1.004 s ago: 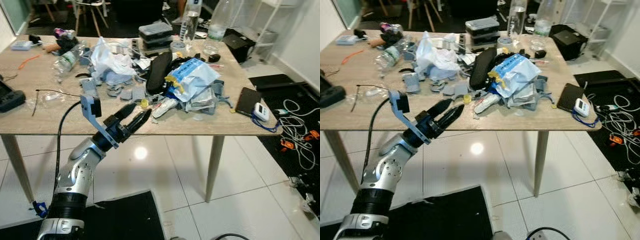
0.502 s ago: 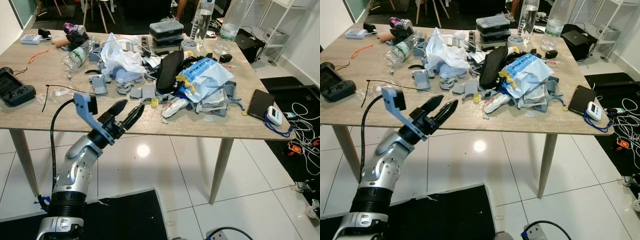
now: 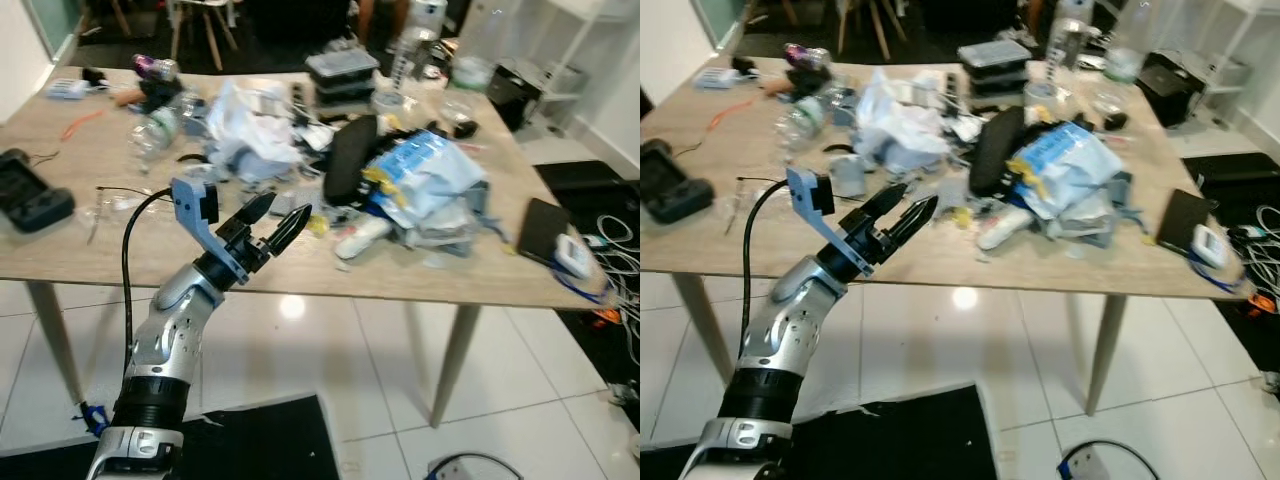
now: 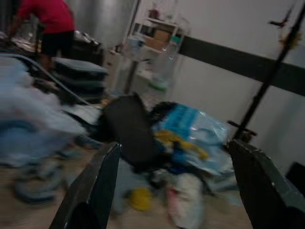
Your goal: Picking trash to rubbish bin
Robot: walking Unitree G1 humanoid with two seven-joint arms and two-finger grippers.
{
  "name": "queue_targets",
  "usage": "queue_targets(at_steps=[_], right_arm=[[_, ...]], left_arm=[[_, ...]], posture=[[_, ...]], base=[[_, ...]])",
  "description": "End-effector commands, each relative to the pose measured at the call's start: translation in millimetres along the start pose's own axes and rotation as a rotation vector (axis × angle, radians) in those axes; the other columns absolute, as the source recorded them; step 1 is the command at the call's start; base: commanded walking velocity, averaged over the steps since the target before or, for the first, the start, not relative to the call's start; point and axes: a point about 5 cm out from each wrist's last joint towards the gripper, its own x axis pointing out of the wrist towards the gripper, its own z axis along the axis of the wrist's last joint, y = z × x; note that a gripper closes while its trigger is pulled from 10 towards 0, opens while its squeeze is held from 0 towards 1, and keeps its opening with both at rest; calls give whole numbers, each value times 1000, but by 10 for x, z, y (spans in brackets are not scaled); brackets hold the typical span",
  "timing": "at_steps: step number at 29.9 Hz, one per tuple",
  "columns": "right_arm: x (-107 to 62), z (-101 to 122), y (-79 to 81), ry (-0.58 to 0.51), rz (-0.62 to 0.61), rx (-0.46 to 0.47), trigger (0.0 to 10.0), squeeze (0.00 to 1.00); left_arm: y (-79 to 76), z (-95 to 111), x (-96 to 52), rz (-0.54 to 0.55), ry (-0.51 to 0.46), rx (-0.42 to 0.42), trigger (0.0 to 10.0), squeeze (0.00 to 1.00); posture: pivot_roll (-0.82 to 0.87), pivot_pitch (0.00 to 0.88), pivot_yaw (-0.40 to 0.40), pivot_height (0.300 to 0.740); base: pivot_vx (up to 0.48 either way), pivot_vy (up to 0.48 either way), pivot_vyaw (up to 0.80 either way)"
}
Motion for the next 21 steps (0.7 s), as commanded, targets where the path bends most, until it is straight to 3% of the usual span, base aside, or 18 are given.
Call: queue_targets(at_steps=[1, 15, 21], right_arm=[[-11, -98, -48, 35, -12, -1, 10000, 0], [-5, -62, -21, 34, -8, -9, 10000, 0], [-9, -77, -48, 36, -12, -17, 10000, 0]], left_arm=[[-51, -41, 32, -18, 7, -4, 10000, 0], [-65, -46, 68, -12, 20, 22, 10000, 0], [-105, -226, 110, 9, 154, 152, 10000, 0]], posture=[[34, 87, 3, 740], [34, 91, 6, 740], [36, 89, 10, 740]], base=[[304, 0, 0], [304, 0, 0], [133, 0, 0]])
